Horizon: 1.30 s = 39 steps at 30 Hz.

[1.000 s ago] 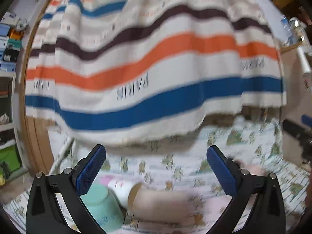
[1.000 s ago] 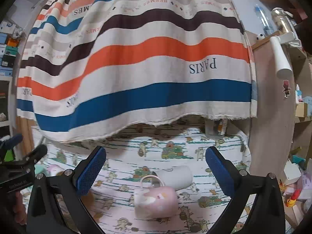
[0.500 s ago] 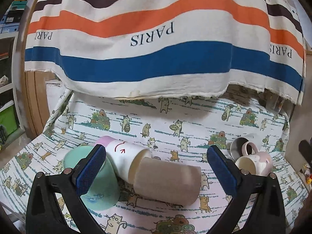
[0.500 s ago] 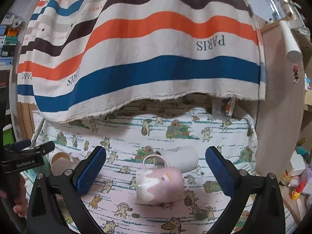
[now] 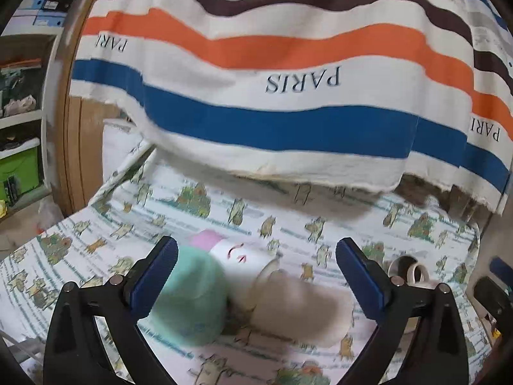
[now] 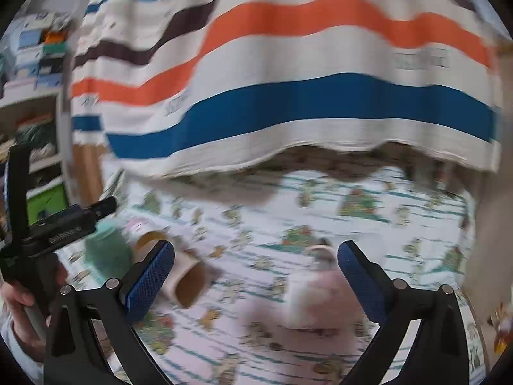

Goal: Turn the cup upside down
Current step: 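Move the right gripper toward the beige cup lying on its side, then close the right gripper on the beige cup and lift it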

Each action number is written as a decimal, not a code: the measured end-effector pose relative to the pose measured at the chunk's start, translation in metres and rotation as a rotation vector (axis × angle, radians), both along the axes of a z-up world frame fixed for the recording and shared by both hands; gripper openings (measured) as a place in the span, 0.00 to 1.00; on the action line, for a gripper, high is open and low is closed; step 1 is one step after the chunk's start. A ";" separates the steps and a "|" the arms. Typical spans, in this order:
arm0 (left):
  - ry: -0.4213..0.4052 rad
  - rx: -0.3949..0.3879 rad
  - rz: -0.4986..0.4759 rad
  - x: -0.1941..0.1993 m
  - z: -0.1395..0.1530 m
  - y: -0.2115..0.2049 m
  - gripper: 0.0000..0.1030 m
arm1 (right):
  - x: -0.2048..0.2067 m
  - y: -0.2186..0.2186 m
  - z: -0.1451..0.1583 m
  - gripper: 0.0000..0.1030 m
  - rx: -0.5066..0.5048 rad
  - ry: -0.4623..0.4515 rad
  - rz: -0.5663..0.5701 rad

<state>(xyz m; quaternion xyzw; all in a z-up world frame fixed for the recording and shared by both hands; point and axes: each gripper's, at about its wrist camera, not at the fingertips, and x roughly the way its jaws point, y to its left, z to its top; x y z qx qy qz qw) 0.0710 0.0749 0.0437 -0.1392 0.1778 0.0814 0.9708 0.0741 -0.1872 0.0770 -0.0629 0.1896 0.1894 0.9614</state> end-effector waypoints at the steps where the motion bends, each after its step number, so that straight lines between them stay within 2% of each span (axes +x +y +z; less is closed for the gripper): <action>1: -0.004 -0.004 -0.027 -0.004 -0.001 0.003 0.95 | 0.005 0.011 0.001 1.00 -0.016 0.029 0.025; 4: -0.010 0.038 -0.102 -0.009 -0.002 0.006 0.95 | 0.017 0.038 -0.003 1.00 -0.052 0.081 0.064; 8: -0.006 0.099 -0.197 -0.011 -0.004 0.009 0.95 | 0.034 0.062 -0.021 0.95 -0.052 0.096 0.025; 12: -0.034 0.117 -0.161 -0.014 -0.010 0.013 0.95 | 0.052 0.079 -0.040 0.83 -0.050 0.162 0.032; 15: -0.025 0.065 -0.029 -0.014 -0.018 0.024 0.92 | 0.061 0.092 -0.046 0.82 -0.056 0.183 0.044; 16: -0.028 0.056 -0.020 -0.013 -0.018 0.027 0.92 | 0.063 0.097 -0.047 0.82 -0.054 0.188 0.051; 18: -0.030 0.064 0.039 -0.015 -0.019 0.034 0.92 | 0.066 0.106 -0.049 0.82 -0.042 0.206 0.115; 19: -0.026 0.044 0.046 -0.015 -0.020 0.039 0.92 | 0.068 0.112 -0.051 0.82 -0.045 0.228 0.182; 21: -0.007 -0.006 -0.003 -0.012 -0.022 0.045 0.92 | 0.073 0.127 -0.055 0.82 -0.095 0.272 0.292; 23: 0.005 -0.007 -0.016 -0.009 -0.023 0.044 0.92 | 0.079 0.140 -0.057 0.83 -0.173 0.280 0.360; 25: 0.003 -0.006 -0.017 -0.009 -0.022 0.044 0.92 | 0.087 0.148 -0.059 0.88 -0.199 0.317 0.408; 30: 0.034 -0.015 -0.008 -0.003 -0.026 0.045 0.92 | 0.110 0.168 -0.072 0.88 -0.272 0.431 0.399; 34: 0.023 -0.028 0.026 -0.007 -0.025 0.052 0.92 | 0.116 0.180 -0.086 0.89 -0.363 0.455 0.393; 39: 0.018 -0.036 0.025 -0.009 -0.024 0.054 0.92 | 0.114 0.192 -0.101 0.95 -0.487 0.428 0.411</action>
